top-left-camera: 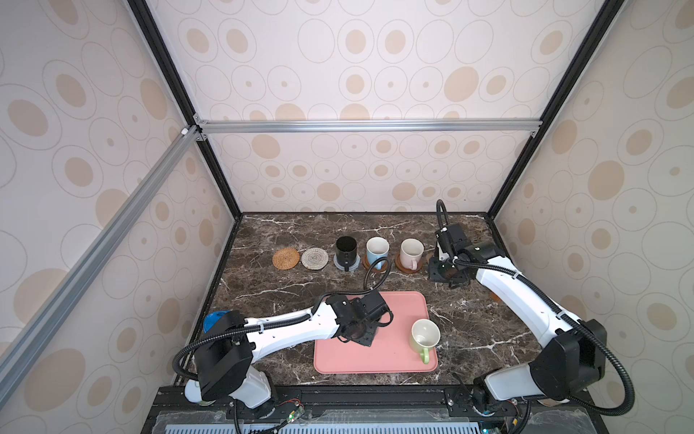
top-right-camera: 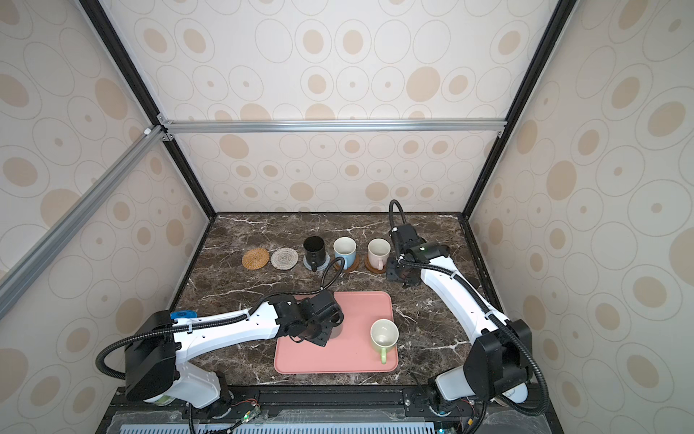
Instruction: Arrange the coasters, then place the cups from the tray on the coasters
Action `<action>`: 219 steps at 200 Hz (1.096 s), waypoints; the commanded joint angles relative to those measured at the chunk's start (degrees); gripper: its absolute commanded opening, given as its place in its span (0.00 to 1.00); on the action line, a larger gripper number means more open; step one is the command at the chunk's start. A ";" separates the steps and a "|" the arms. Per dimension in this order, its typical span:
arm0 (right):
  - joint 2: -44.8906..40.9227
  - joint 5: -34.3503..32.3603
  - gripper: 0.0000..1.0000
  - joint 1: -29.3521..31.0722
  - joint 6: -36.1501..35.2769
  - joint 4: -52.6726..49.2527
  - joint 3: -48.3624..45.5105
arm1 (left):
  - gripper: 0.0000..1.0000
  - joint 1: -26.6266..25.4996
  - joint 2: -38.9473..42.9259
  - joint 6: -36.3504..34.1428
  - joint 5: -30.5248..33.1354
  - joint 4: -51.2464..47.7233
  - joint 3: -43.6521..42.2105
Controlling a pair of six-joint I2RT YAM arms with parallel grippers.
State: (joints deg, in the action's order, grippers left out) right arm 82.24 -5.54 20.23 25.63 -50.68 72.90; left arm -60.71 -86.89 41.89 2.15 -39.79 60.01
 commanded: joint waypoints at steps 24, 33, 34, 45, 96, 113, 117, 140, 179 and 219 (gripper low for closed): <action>-1.20 0.00 0.41 -0.35 0.74 -1.64 0.14 | 0.28 1.42 -0.35 -2.50 3.30 2.53 -0.13; -1.24 -0.04 0.41 -0.34 0.74 -1.75 0.05 | 0.27 1.71 -0.54 -2.76 3.30 2.87 -0.22; -1.27 -0.11 0.41 -0.31 0.74 -1.77 0.05 | 0.27 1.72 -0.55 -2.81 3.30 2.87 -0.23; -1.33 -0.30 0.41 -0.29 0.74 -1.93 -0.05 | 0.26 1.79 -0.47 -2.90 3.77 3.42 -0.33; -1.99 -0.79 0.41 -0.29 1.07 -2.06 -0.54 | 0.19 2.08 1.24 -3.60 5.46 7.79 -1.95; -2.17 -0.96 0.41 -0.32 1.14 -2.12 -0.73 | 0.18 2.22 0.77 -3.96 5.92 7.50 -1.93; -2.18 -0.96 0.41 -0.36 1.09 -2.10 -0.79 | 0.17 2.21 0.63 -4.05 6.08 7.53 -1.95; -2.35 -1.13 0.41 -0.35 1.16 -2.29 -0.86 | 0.16 2.26 0.48 -4.19 6.46 7.80 -2.23; -2.52 -1.12 0.41 -0.32 1.31 -2.32 -1.08 | 0.13 2.25 1.92 -3.09 7.07 10.01 -3.57; -2.63 -1.12 0.41 -0.34 1.24 -2.23 -1.19 | 0.11 2.50 3.97 -1.84 8.99 9.32 -4.32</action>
State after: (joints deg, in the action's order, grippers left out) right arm 81.08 -6.04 20.21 26.33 -51.66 72.42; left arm -59.13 -85.49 38.81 7.53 -30.63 55.88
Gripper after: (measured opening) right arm 0.411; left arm 0.160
